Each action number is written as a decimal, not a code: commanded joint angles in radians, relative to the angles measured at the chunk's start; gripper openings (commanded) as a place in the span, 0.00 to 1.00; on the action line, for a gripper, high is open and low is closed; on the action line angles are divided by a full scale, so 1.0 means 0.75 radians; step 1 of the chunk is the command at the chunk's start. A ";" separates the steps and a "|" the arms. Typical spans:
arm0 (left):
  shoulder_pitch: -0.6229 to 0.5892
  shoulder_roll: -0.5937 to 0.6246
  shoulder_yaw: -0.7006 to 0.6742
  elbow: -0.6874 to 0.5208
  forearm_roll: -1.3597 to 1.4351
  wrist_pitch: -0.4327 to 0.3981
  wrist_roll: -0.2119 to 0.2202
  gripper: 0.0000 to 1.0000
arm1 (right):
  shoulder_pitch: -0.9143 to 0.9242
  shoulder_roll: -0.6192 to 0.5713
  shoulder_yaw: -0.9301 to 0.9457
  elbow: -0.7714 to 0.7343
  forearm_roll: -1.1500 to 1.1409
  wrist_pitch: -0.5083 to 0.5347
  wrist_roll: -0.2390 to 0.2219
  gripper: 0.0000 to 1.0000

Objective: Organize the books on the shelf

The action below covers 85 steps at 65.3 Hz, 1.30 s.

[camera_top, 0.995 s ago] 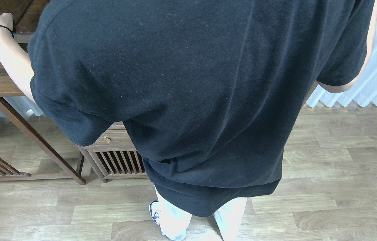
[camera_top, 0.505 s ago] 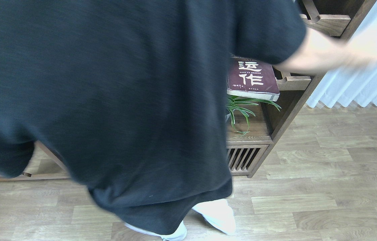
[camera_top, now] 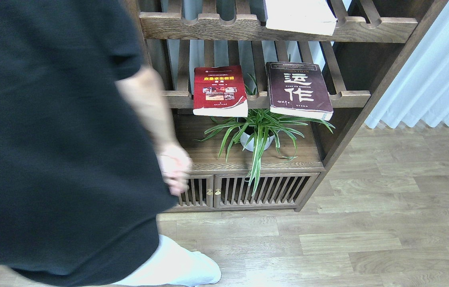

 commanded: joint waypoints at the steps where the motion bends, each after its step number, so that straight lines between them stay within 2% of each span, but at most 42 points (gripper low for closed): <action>1: 0.000 0.000 0.001 0.127 0.000 0.000 -0.001 1.00 | 0.000 0.000 0.000 -0.002 0.000 0.000 0.001 0.99; 85: -0.002 0.000 -0.001 0.127 0.000 0.000 0.001 1.00 | 0.000 0.000 0.000 0.000 0.000 0.000 -0.001 0.99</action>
